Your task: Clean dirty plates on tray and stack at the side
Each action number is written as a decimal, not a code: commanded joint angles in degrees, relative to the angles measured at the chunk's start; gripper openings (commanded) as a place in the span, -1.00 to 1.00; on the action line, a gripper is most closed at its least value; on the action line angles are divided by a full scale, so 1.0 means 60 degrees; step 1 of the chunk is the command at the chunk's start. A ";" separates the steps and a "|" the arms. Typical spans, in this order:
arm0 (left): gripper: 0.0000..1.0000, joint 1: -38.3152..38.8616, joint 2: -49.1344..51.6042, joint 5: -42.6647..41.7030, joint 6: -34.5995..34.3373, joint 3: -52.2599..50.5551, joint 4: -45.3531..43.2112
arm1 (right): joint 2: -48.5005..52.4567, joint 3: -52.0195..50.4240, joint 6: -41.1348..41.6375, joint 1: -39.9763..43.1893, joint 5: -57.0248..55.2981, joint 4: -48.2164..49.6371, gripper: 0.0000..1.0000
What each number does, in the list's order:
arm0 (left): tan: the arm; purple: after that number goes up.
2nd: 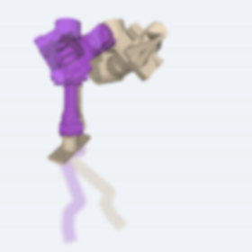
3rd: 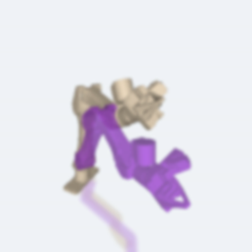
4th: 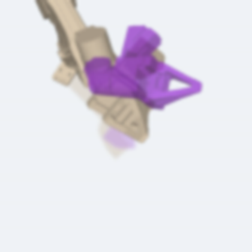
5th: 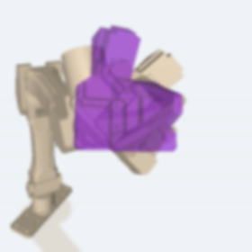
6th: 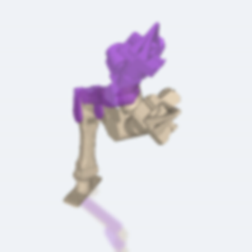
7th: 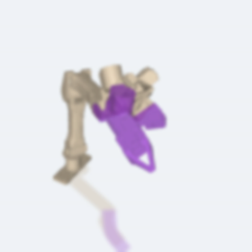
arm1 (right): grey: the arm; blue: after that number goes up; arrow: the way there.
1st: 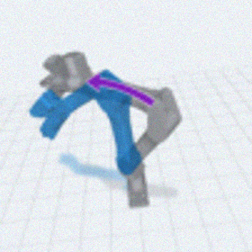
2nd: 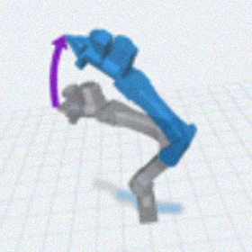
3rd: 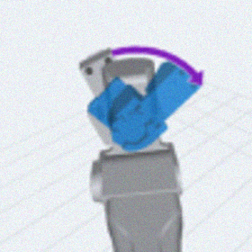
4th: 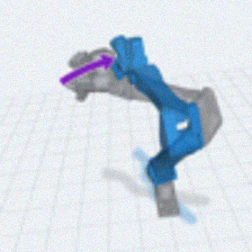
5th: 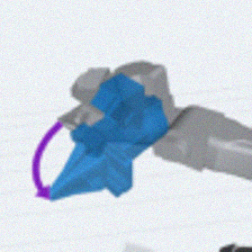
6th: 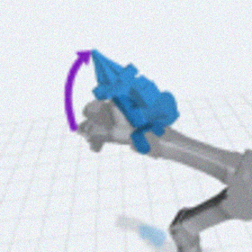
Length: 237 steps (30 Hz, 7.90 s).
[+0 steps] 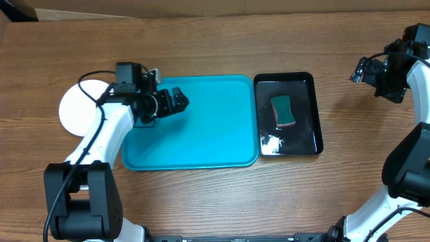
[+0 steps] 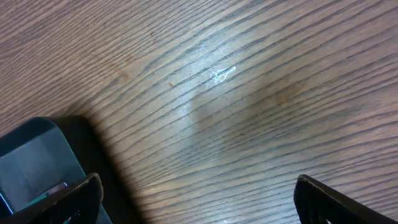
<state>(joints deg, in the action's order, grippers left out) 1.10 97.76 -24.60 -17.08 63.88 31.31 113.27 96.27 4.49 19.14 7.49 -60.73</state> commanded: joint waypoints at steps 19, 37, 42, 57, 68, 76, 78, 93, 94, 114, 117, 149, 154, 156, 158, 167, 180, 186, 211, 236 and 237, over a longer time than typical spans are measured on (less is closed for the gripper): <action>1.00 0.0492 0.0066 0.0204 -0.0157 0.0004 -0.0109 | -0.0331 0.0204 0.0076 0.0018 0.0040 0.0029 1.00; 0.99 0.0492 0.0066 0.0204 -0.0157 0.0004 -0.0109 | -0.0331 0.0204 0.0076 0.0018 0.0040 0.0029 1.00; 1.00 0.0492 0.0066 0.0204 -0.0153 0.0004 -0.0109 | -0.0331 0.0204 0.0073 0.0018 0.0040 0.0029 1.00; 1.00 0.0492 0.0066 0.0204 -0.0157 0.0004 -0.0109 | -0.0328 0.0200 0.0073 -0.0004 0.0044 0.0033 1.00; 1.00 0.0492 0.0066 0.0204 -0.0153 0.0004 -0.0109 | -0.1020 0.0200 0.0076 -0.0098 0.0040 0.0029 1.00; 1.00 0.0492 0.0066 0.0204 -0.0157 0.0004 -0.0109 | -0.3180 0.0204 0.0076 -0.0612 0.0040 0.0029 1.00; 1.00 0.0492 0.0066 0.0204 -0.0157 0.0004 -0.0109 | -0.3810 0.0200 0.0073 -0.0918 0.0040 0.0026 1.00; 1.00 0.0492 0.0066 0.0204 -0.0153 0.0004 -0.0109 | -0.8269 0.0200 0.0000 -0.5213 -0.0444 0.0066 1.00; 0.99 0.0492 0.0066 0.0204 -0.0157 0.0004 -0.0109 | -0.8521 0.0200 0.0000 -0.5220 -0.0495 0.0135 1.00; 0.99 0.0492 0.0066 0.0204 -0.0153 0.0004 -0.0109 | -1.6014 -0.8743 0.0015 -0.2998 0.0550 0.8167 1.00; 1.00 0.0492 0.0066 0.0204 -0.0157 0.0004 -0.0109 | -1.6874 -1.0466 0.0011 -0.2998 0.0550 1.0160 1.00; 0.99 0.0492 0.0066 0.0204 -0.0153 0.0004 -0.0109 | -1.8855 -1.5970 -0.0248 -0.3370 0.0018 0.9420 1.00; 1.00 0.0492 0.0066 0.0204 -0.0157 0.0004 -0.0109 | -1.8855 -1.5970 -0.1402 -0.3366 0.0007 0.9417 1.00; 1.00 0.0492 0.0066 0.0204 -0.0157 0.0004 -0.0109 | -1.8855 -1.5970 -0.1399 -0.3366 0.0015 0.9424 1.00; 1.00 0.0492 0.0066 0.0204 -0.0157 0.0004 -0.0109 | -1.8855 -1.5970 -0.1399 -0.3366 0.0015 0.9424 1.00; 1.00 0.0492 0.0066 0.0204 -0.0157 0.0004 -0.0113 | -1.8852 -1.5966 -0.1399 -0.3304 0.0015 0.9424 1.00; 1.00 0.0492 0.0066 0.0204 -0.0153 0.0004 -0.0113 | -1.8852 -1.5966 -0.1399 -0.3304 0.0015 0.9424 1.00; 1.00 0.0492 0.0066 0.0204 -0.0157 0.0004 -0.0109 | -1.8852 -1.5966 -0.1399 -0.3304 0.0015 0.9424 1.00; 0.99 0.0514 -0.4652 0.0208 -0.0153 0.0004 0.0000 | -1.8852 -1.5966 -0.1399 -0.3304 0.0015 0.9424 1.00; 1.00 -0.1013 -1.4896 0.1774 0.0310 -0.5424 -0.2412 | -1.8852 -1.5966 -0.1399 -0.3304 0.0015 0.9424 1.00; 1.00 -0.1013 -1.5198 0.1774 0.0306 -0.5737 -0.3049 | -1.8852 -1.5966 -0.1399 -0.3304 0.0015 0.9424 1.00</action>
<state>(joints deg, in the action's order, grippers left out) -4.62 11.73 -16.08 -15.66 33.82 19.25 0.73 1.06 -3.51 -0.78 8.12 -4.49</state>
